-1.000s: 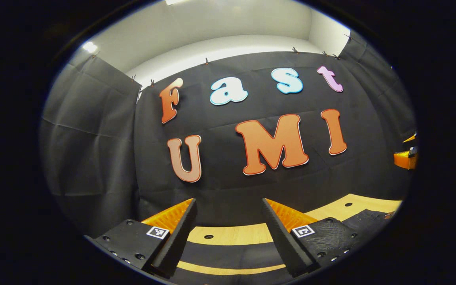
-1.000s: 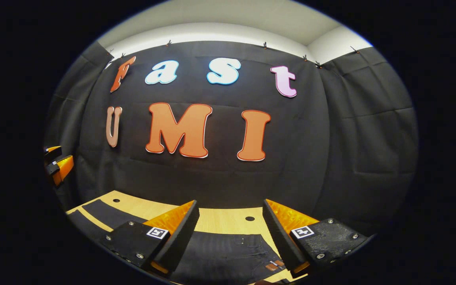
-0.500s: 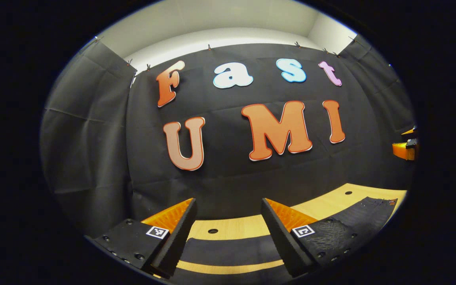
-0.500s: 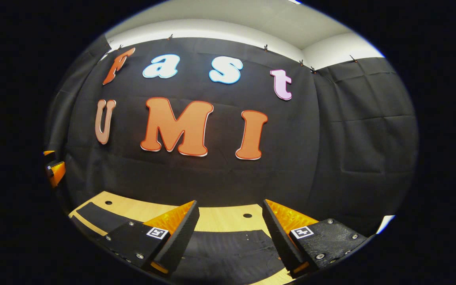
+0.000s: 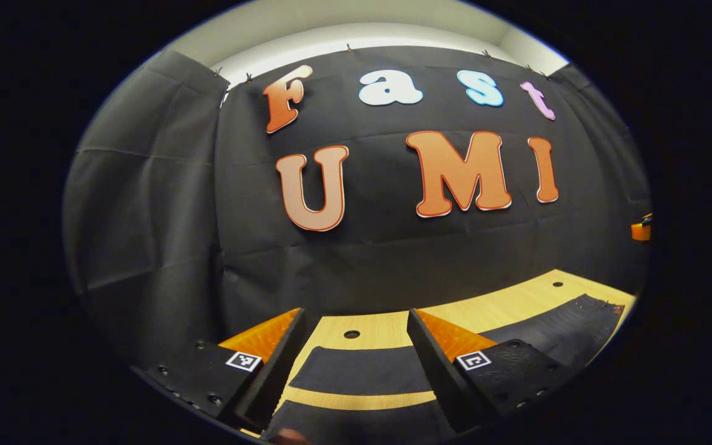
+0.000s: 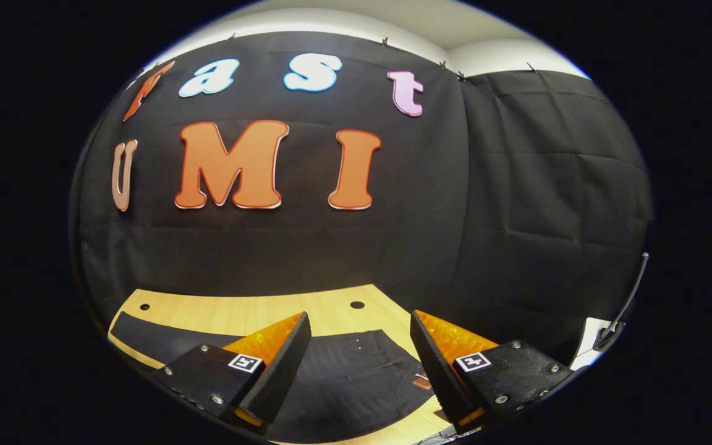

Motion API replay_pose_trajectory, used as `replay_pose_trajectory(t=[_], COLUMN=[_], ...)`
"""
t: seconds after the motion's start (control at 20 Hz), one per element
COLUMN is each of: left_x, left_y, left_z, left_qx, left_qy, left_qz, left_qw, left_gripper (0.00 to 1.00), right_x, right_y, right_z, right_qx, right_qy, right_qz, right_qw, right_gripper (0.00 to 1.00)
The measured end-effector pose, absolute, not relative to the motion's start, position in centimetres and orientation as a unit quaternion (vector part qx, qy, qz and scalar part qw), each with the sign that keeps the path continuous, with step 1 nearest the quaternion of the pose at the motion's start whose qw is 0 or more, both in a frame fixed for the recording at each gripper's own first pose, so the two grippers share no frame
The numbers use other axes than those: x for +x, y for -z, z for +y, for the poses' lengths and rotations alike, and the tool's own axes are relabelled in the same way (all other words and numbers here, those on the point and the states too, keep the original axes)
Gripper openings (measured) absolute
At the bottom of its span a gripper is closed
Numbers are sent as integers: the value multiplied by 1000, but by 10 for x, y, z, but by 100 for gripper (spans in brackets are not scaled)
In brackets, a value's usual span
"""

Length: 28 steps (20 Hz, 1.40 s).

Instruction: Grasp the waist and the cuffs of the jeans and fold them to make the two legs overlap; first hold the waist and fold one-third of the jeans toward the cuffs, then hold the cuffs and fold the remaining one-third in the same direction to finish folding.

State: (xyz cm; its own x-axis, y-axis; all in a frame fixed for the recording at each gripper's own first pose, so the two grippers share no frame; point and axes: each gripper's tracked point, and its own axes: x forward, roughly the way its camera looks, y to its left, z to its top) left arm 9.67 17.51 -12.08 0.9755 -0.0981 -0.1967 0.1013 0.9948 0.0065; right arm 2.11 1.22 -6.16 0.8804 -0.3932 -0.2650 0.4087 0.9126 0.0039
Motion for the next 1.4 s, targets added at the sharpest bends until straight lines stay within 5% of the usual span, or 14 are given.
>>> replay_pose_trajectory(t=[0.2,0.55,0.9,1.4], left_x=[97,86,39,-7], left_y=[143,246,363,422], left_z=[159,190,223,228], left_qx=[3,-75,-155,-301], left_qy=[42,-42,-110,-207], left_qz=[138,333,542,668], left_qw=[990,939,819,649], left_gripper=[98,99,98,87], right_x=[32,24,-1,-16], right_y=[100,186,277,363], right_z=[-7,-43,-67,-93], right_qx=[48,118,229,274], right_qy=[193,200,218,243], right_qz=[189,323,459,578], right_qw=[962,917,830,729], right_gripper=[98,98,98,97])
